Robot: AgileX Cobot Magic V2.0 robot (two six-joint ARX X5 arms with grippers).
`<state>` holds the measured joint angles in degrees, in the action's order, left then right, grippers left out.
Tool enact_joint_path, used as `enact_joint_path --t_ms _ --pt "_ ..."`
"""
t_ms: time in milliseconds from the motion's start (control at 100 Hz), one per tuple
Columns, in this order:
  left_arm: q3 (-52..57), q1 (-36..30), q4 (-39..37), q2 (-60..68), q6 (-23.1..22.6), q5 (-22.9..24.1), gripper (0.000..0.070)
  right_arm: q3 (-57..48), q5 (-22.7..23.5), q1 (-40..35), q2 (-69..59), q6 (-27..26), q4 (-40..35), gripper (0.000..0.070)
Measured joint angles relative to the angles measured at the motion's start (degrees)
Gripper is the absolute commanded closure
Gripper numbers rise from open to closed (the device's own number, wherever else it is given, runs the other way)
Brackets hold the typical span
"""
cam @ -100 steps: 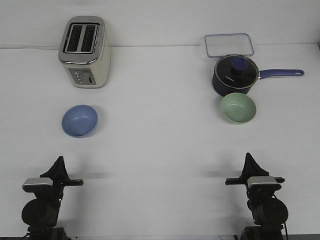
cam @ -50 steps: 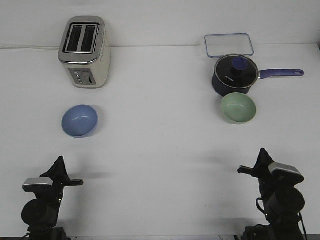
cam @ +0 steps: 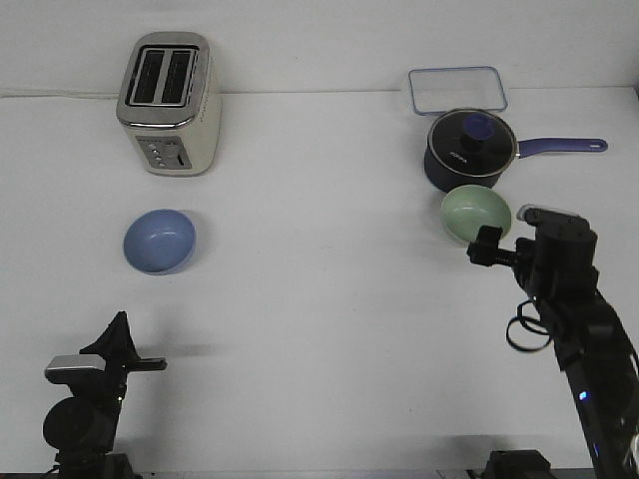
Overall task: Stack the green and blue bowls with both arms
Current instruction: 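Reach the right gripper forward and grasp the rim of the pale green bowl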
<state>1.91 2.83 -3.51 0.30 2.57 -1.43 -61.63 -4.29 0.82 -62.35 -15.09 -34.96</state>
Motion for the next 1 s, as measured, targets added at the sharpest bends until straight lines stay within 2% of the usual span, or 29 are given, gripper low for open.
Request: enact_joint_path --t_ms 200,360,520,640,670,700,769,799,999 --pt "0.0 0.0 0.0 0.0 0.0 0.0 0.0685 -10.1 1.6 5.5 -18.1 2.0 -1.9 0.0121" --pt "0.0 0.0 0.0 0.0 0.0 0.0 0.0686 -16.3 4.8 8.4 -30.6 3.5 -4.0 0.0121" --pt "0.0 0.0 0.0 0.0 0.0 0.0 0.0685 -20.7 7.5 9.7 -39.5 4.4 -5.1 0.0122" --pt "0.0 0.0 0.0 0.0 0.0 0.0 0.0685 -21.5 7.8 9.6 -43.1 5.3 -5.3 0.0133" --pt "0.0 0.0 0.0 0.0 0.0 0.0 0.0685 -21.7 8.1 9.6 -43.7 5.5 -5.4 0.0168" --pt "0.0 0.0 0.0 0.0 0.0 0.0 0.0685 -21.8 8.7 9.6 -44.2 5.6 -5.4 0.025" --pt "0.0 0.0 0.0 0.0 0.0 0.0 0.0685 -21.8 9.1 9.6 -44.7 5.9 -5.4 0.0584" --pt "0.0 0.0 0.0 0.0 0.0 0.0 0.0685 -21.8 9.3 9.6 -44.7 6.0 -5.4 0.0698" --pt "0.0 0.0 0.0 0.0 0.0 0.0 0.0685 -22.2 10.6 9.7 -44.7 6.8 -5.0 0.07"
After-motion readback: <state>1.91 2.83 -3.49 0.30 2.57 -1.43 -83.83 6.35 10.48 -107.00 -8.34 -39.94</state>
